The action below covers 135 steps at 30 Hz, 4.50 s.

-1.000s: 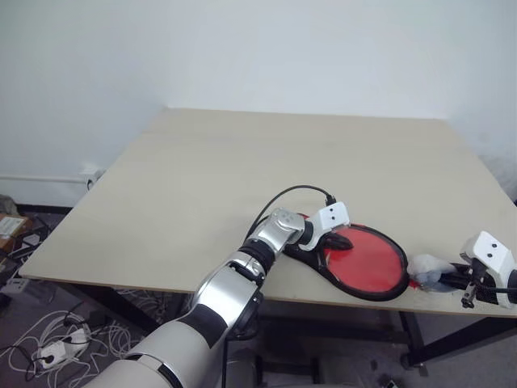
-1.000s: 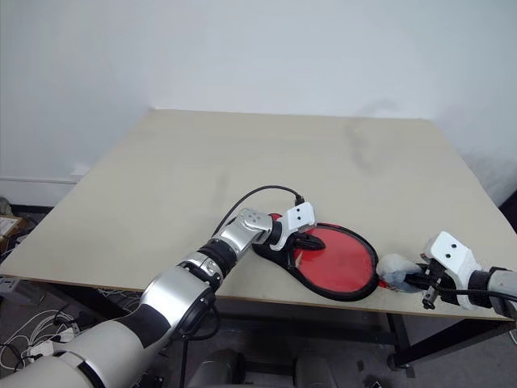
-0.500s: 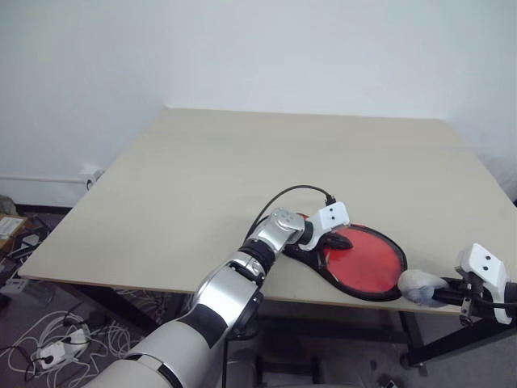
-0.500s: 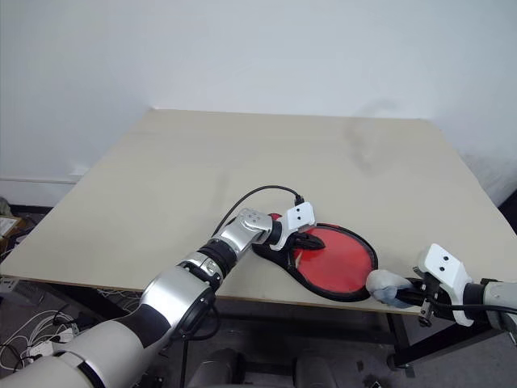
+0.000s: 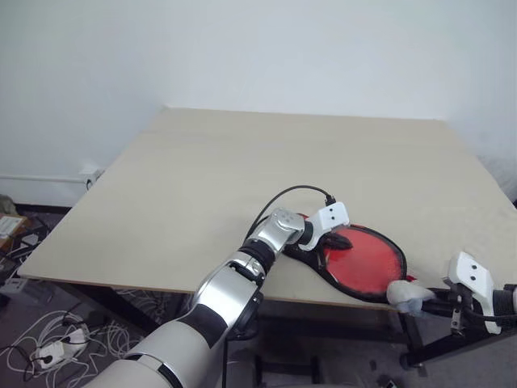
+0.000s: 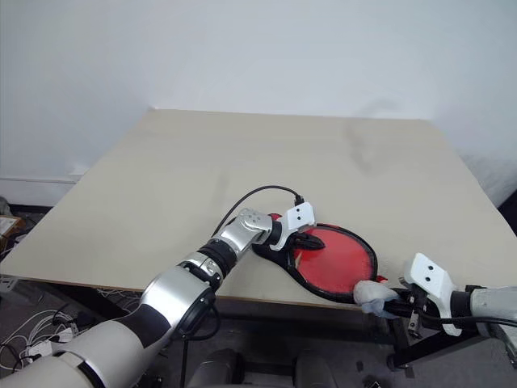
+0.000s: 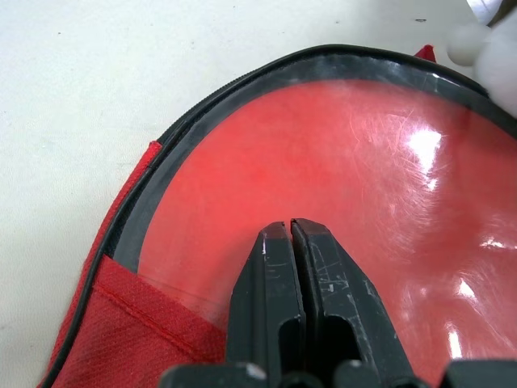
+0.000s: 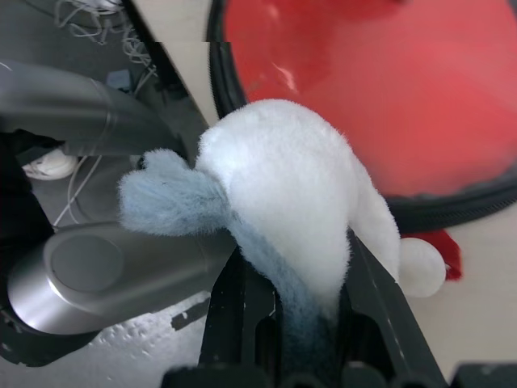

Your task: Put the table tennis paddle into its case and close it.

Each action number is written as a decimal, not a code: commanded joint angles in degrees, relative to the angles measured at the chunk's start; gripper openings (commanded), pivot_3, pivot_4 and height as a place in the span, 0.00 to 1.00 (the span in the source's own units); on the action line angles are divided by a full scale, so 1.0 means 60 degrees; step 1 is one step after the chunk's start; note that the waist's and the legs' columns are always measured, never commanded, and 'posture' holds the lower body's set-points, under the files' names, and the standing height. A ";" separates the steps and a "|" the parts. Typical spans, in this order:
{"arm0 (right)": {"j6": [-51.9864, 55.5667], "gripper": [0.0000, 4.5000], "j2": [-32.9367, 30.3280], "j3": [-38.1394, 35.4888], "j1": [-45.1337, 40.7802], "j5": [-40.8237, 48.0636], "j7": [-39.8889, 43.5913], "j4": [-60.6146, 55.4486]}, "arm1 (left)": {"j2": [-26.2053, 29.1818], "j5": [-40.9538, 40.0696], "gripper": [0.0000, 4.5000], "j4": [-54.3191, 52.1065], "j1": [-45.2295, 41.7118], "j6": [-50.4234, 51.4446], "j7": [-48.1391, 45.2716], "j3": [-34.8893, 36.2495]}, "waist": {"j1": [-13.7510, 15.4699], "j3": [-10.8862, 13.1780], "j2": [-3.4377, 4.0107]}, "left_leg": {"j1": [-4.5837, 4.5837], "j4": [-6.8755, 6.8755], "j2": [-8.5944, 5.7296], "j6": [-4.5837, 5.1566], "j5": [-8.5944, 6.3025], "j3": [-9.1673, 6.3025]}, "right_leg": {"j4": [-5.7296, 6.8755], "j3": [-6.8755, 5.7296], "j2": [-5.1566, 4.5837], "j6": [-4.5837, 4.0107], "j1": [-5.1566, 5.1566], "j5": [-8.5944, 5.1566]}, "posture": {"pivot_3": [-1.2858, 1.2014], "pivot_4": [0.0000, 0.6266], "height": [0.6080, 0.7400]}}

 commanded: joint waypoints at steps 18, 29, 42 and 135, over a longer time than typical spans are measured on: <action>0.0453 0.07 0.0709 0.2117 -0.1946 0.0807 0.0143 -0.0894 | -0.0425 0.0088 0.00 0.0158 -0.0270 0.0043 0.0078 -0.0017 | 0.0005 0.0001 -0.0013 | -0.0001 0.0001 0.0000 0.0006 -0.0005 0.0000 | -0.0013 -0.0040 -0.0030 0.0000 0.0009 0.0000 | 0.52 0.00 1.00; 0.0681 0.07 0.1795 0.3334 -0.3954 0.0490 -0.0388 0.0045 | -0.0402 0.0098 0.00 0.0158 -0.0271 0.0035 0.0059 -0.0027 | 0.0007 -0.0004 -0.0005 | -0.0001 -0.0004 0.0000 0.0007 -0.0006 0.0002 | -0.0011 -0.0038 -0.0029 0.0000 0.0005 0.0001 | 0.52 0.00 1.00; 0.0579 0.07 0.2847 0.4307 -0.5160 -0.0009 -0.0729 0.0983 | -0.0342 0.0125 0.00 0.0150 -0.0270 0.0035 0.0079 0.0019 | -0.0005 -0.0022 -0.0007 | 0.0003 -0.0009 0.0002 0.0007 -0.0006 0.0000 | -0.0003 -0.0039 -0.0022 0.0000 0.0002 0.0002 | 0.52 0.00 1.00; 0.0698 0.71 0.5405 0.4582 -0.6357 -0.0505 -0.0863 0.2281 | 0.0224 0.0178 0.00 0.0067 -0.0602 0.0509 -0.1074 0.0808 | 0.0009 -0.0022 -0.0011 | 0.0004 -0.0047 0.0017 0.0005 -0.0007 -0.0001 | 0.0012 -0.0056 -0.0023 0.0000 -0.0035 0.0007 | 0.52 0.00 1.00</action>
